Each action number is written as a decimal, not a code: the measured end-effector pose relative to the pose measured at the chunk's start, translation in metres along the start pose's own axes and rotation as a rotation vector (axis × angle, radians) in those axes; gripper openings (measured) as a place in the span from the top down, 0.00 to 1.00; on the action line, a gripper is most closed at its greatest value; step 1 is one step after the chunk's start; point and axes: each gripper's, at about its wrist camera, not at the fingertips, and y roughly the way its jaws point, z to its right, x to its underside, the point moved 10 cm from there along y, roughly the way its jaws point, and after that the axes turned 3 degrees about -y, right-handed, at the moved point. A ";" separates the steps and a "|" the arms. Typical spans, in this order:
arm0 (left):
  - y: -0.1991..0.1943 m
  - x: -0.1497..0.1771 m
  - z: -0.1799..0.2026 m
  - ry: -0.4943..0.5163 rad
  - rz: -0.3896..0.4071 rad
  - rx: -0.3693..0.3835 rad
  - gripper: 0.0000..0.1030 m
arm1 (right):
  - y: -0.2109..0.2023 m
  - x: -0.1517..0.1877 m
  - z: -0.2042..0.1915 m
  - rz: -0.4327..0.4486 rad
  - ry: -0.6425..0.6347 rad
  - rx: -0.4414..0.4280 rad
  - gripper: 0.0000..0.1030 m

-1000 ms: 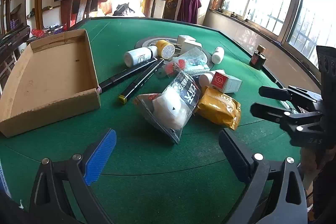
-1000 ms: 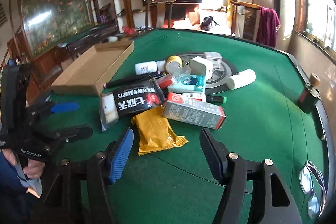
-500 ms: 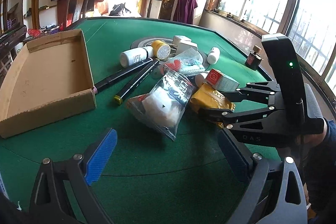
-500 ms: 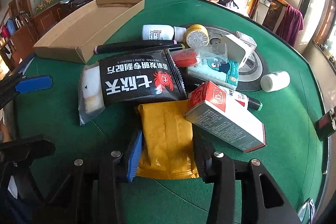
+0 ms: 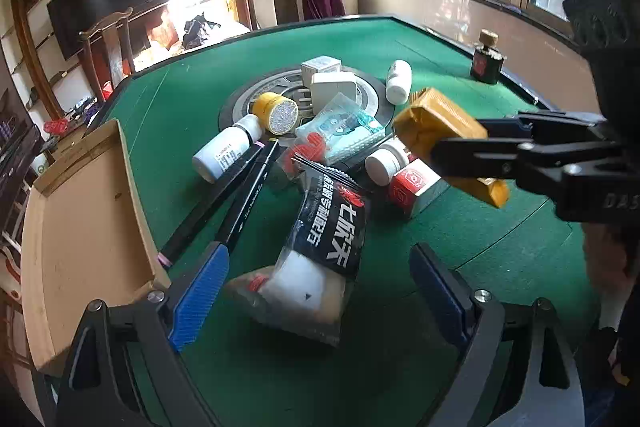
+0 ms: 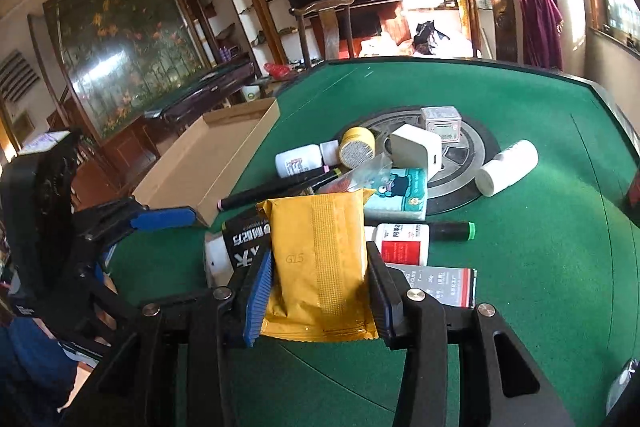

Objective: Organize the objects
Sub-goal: 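Grasp the black-and-white snack bag with the left tool while the right tool grasps the yellow packet, then carry the snack bag with the left tool while the right tool carries the yellow packet into the tray, then open both tools to release the bag and packet in the tray, withdraw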

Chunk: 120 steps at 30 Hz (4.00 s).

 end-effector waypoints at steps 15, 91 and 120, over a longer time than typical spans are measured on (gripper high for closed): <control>0.036 0.016 -0.010 -0.100 -0.109 -0.043 0.60 | 0.003 -0.004 0.012 -0.006 0.045 0.026 0.54; -0.032 0.063 -0.344 -0.801 -0.043 -0.277 0.63 | 0.305 -0.116 -0.204 -0.397 -0.032 -0.082 0.54; -0.137 0.013 -0.212 -0.567 0.358 -0.143 0.00 | 0.062 -0.116 -0.119 0.152 -0.108 0.045 0.00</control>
